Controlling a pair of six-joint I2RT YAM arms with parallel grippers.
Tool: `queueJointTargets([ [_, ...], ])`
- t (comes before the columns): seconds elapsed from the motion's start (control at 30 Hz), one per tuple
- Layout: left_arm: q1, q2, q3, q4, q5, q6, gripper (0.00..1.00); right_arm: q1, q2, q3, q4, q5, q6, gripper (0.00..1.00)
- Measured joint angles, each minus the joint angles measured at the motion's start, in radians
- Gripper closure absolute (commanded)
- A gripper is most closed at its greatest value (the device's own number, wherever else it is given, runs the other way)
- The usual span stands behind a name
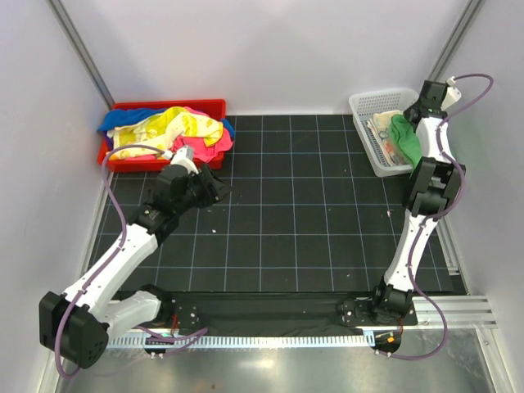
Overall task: Fold and stack the towels
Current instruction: Neatly place the folded towel into the bin
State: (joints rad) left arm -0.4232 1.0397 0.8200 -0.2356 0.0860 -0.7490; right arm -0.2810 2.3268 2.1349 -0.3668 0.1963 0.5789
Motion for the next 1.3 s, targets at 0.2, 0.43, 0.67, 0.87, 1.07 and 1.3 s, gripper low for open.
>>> queueJointTargets([
  [0.2, 0.000, 0.005, -0.002, 0.000, -0.016, 0.006, 0.48, 0.000, 0.073, 0.070, 0.029, -0.034, 0.043, 0.99],
  [0.43, 0.000, 0.027, -0.002, 0.000, -0.030, 0.023, 0.48, 0.002, 0.144, 0.123, 0.089, -0.071, 0.114, 0.99],
  [0.67, 0.000, 0.034, -0.002, 0.000, -0.039, 0.026, 0.48, 0.004, 0.190, 0.160, 0.128, -0.088, 0.174, 0.99],
  [0.87, 0.000, 0.038, -0.002, 0.000, -0.041, 0.028, 0.48, 0.004, 0.215, 0.180, 0.142, -0.092, 0.208, 0.99],
  [1.07, 0.000, 0.044, -0.002, -0.001, -0.041, 0.029, 0.48, 0.004, 0.216, 0.186, 0.154, -0.095, 0.227, 0.98],
  [1.3, 0.000, 0.056, -0.002, 0.000, -0.040, 0.029, 0.48, 0.004, 0.235, 0.212, 0.168, -0.108, 0.248, 0.51],
])
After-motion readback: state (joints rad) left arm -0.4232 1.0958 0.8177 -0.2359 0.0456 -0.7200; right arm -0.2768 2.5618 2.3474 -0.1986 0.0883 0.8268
